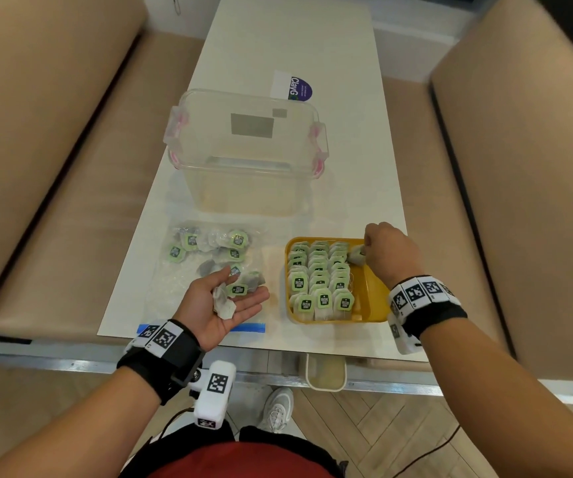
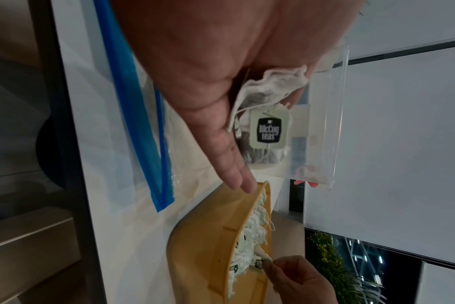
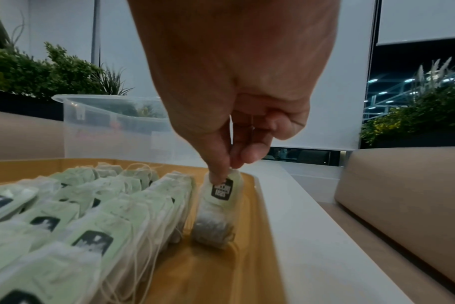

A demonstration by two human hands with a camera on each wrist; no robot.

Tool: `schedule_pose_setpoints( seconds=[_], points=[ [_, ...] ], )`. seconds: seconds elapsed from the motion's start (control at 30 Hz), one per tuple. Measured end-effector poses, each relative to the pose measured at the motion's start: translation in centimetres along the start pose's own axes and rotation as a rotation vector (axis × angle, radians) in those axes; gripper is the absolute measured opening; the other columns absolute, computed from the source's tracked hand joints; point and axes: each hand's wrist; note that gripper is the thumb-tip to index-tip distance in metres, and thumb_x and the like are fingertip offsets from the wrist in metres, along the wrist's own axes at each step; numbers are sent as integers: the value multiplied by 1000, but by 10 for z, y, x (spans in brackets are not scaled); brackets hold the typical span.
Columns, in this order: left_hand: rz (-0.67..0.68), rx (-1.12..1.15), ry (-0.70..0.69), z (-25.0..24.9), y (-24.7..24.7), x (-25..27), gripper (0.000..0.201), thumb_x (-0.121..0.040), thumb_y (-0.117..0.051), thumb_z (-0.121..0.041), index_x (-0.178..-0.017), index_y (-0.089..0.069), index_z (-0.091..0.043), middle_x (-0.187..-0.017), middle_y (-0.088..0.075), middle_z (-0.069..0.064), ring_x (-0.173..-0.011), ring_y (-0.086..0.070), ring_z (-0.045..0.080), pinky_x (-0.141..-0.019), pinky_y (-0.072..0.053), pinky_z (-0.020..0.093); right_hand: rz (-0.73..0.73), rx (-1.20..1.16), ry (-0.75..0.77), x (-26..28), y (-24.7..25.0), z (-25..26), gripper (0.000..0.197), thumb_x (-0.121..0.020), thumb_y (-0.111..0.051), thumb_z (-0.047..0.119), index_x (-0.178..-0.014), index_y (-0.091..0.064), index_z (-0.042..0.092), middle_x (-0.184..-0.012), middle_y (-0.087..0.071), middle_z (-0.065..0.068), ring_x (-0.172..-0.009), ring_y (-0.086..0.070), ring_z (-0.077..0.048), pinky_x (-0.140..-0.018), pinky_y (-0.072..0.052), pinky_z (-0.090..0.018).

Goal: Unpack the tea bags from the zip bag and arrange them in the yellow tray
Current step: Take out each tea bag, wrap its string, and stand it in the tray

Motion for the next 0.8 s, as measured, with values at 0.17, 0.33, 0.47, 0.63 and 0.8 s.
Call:
schedule_pose_setpoints(
  seconds=[0.17,0.33,0.47,0.63,0.8],
  points=[
    [18,5,11,0,-4,3,52,-100,-52,-33,-145,-44,-9,-121,-66,32,-107,-69,43,-87,-57,52,3,19,-56,-3,-11,-5,7,-90,-54,17,-96,-55,12,-93,-60,-7,-81,-58,-27,-64,-43,-31],
    [32,11,13,1,-2,4,62,-100,-53,-34,-152,-36,-5,-122,-65,32,-110,-68,43,-88,-56,52,-17,-6,-99,-6,-11,-7,11,-90,-58,20,-95,-52,12,-92,-60,-8,-75,-52,-25,-61,-40,-30],
    [47,40,32,0,-2,6,50,-98,-54,-33,-141,-44,-10,-122,-65,31,-109,-68,43,-87,-57,51,-24,-48,-143,-3,-5,-5,17,-89,-62,24,-97,-53,11,-94,-61,-8,-77,-53,-25,-64,-41,-31],
    [43,55,47,1,-6,7,40,-100,-53,-32,-131,-46,-9,-122,-65,32,-109,-68,43,-84,-59,51,-115,-221,-1,12,14,27,15,-89,-60,23,-102,-57,17,-104,-58,-4,-88,-59,-24,-71,-45,-32],
    [27,18,29,1,-11,7,38,-103,-48,-33,-115,-61,0,-116,-70,24,-103,-72,38,-93,-56,47,16,-457,589,53,11,102,24,-86,-68,31,-109,-66,24,-101,-54,5,-81,-54,-11,-70,-47,-30]
  ],
)
Point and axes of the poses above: each hand's wrist, its own x-axis away from the middle knuckle, its own y-axis out of the back of the hand, z = x × y
